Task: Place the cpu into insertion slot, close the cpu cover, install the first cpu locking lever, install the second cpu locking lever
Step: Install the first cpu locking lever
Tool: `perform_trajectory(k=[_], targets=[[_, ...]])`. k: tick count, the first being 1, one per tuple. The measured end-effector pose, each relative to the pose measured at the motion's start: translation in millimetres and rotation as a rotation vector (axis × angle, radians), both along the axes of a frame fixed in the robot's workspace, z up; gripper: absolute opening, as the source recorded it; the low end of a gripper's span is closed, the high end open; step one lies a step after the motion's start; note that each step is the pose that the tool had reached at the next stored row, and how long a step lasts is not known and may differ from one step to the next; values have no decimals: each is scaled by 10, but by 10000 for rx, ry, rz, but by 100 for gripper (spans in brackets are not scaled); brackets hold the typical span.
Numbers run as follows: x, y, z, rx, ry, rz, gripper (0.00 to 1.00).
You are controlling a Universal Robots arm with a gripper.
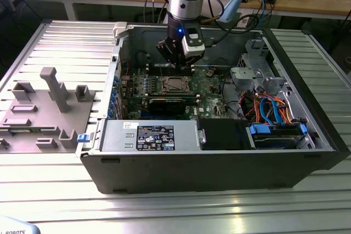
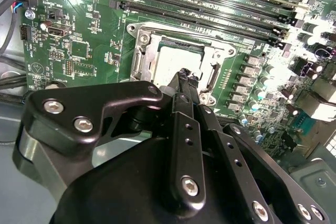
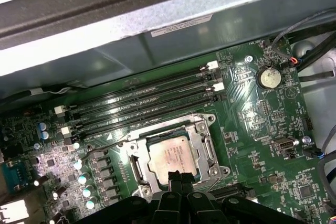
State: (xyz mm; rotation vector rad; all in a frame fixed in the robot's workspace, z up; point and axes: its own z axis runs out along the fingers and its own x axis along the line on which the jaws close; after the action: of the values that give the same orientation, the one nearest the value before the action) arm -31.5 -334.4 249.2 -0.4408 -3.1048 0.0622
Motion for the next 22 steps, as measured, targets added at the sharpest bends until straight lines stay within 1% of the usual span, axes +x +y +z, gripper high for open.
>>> perform_trajectory(k=[22], targets=[[0,0,0,0,0,346,11]])
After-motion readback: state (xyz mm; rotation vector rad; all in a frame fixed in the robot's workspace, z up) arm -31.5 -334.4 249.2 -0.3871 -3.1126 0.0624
